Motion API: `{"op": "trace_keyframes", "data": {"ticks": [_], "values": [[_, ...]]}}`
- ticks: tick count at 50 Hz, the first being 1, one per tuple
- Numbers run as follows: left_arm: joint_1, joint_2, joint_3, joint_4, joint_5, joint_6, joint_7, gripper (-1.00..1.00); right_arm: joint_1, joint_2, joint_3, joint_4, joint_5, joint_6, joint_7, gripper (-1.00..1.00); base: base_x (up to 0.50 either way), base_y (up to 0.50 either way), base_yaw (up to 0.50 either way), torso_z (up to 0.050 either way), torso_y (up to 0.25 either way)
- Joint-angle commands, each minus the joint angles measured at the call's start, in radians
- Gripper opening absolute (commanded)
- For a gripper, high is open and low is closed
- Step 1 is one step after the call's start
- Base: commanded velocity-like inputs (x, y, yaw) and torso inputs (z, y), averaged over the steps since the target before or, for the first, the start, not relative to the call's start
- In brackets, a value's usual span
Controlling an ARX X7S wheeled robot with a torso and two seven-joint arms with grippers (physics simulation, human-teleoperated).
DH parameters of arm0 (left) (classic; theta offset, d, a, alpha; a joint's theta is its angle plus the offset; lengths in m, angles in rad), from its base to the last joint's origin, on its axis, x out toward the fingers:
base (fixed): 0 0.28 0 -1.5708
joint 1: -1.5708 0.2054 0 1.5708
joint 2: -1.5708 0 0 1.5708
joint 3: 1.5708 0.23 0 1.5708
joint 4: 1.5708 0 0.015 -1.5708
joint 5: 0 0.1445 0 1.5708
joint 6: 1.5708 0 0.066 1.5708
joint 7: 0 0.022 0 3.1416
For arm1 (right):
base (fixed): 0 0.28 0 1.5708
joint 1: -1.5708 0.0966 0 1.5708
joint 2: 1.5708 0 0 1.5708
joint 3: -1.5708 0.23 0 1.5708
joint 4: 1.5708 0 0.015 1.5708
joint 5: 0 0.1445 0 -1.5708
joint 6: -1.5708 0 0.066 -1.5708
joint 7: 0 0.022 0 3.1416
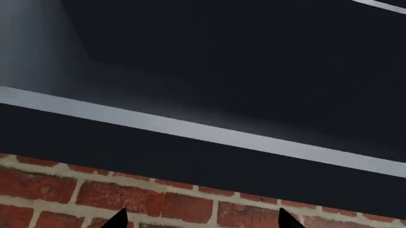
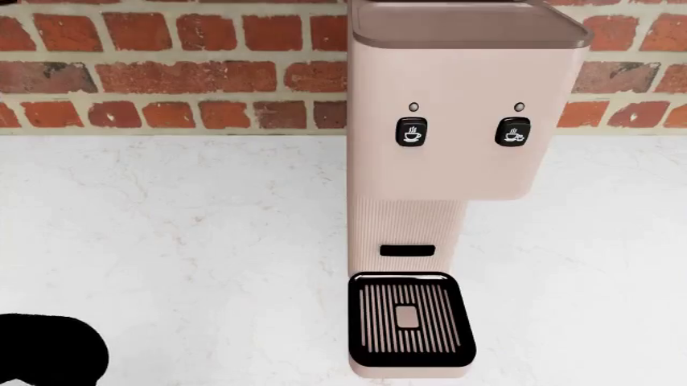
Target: Pick the honey bottle and peanut butter from the counter and place them in the cabinets closest to them.
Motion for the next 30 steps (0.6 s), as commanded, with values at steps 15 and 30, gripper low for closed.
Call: {"op": "trace_keyframes", "data": {"ticks": [15, 30], "values": [[0.207, -0.190, -0.214, 0.145, -0.613, 0.224, -0.348, 1.00, 0.000, 0.298, 0.304, -0.301, 0.438, -0.185, 0.003, 1.00, 0.00, 0.00, 0.00, 0.000, 0.000], [0.150, -0.243, -0.315, 0.163, -0.913, 0.254, -0.562, 1.00, 0.000, 0.270, 0.515, -0.311, 0.568, -0.202, 0.002, 1.00, 0.00, 0.00, 0.00, 0.000, 0.000]]}}
